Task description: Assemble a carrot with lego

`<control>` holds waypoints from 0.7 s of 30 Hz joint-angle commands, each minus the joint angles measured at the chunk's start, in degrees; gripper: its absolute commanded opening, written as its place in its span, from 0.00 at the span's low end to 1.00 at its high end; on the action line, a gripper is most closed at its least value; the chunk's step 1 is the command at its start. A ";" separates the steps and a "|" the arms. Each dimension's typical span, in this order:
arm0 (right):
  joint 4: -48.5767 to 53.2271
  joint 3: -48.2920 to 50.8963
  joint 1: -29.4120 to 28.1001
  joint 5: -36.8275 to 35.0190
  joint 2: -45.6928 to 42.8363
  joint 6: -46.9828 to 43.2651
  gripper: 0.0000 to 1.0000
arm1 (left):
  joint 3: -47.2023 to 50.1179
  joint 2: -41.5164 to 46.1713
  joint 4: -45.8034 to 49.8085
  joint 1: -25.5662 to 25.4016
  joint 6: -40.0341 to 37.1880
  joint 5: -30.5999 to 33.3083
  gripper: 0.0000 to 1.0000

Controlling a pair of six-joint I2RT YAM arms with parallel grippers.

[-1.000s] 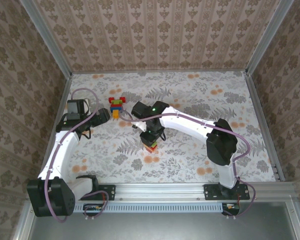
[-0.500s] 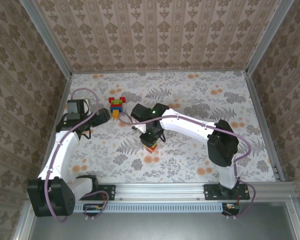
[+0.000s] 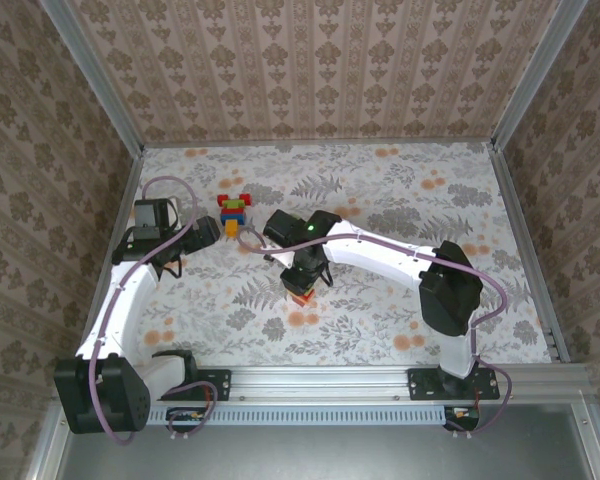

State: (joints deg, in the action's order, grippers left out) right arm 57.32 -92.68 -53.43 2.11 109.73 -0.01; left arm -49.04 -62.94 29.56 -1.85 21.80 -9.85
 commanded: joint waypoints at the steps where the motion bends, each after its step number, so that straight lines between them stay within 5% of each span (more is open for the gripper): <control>1: 7.37 4.41 -0.54 -0.32 3.86 -0.77 0.30 | -1.18 0.01 -0.09 -0.16 -1.11 -0.24 1.00; 12: 13.89 -4.12 -1.70 -0.79 -3.58 -3.38 0.31 | -1.24 0.01 -0.03 -0.13 -1.09 -0.50 1.00; 21: 8.70 1.48 -2.69 -0.41 -4.44 -6.43 0.31 | -1.21 0.10 -0.03 -0.17 -1.13 -0.55 1.00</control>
State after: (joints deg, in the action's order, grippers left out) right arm 66.96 -93.21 -55.68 2.11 107.48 -4.34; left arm -49.04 -62.94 29.56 -1.85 21.82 -9.85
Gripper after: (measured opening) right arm 0.311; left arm 0.994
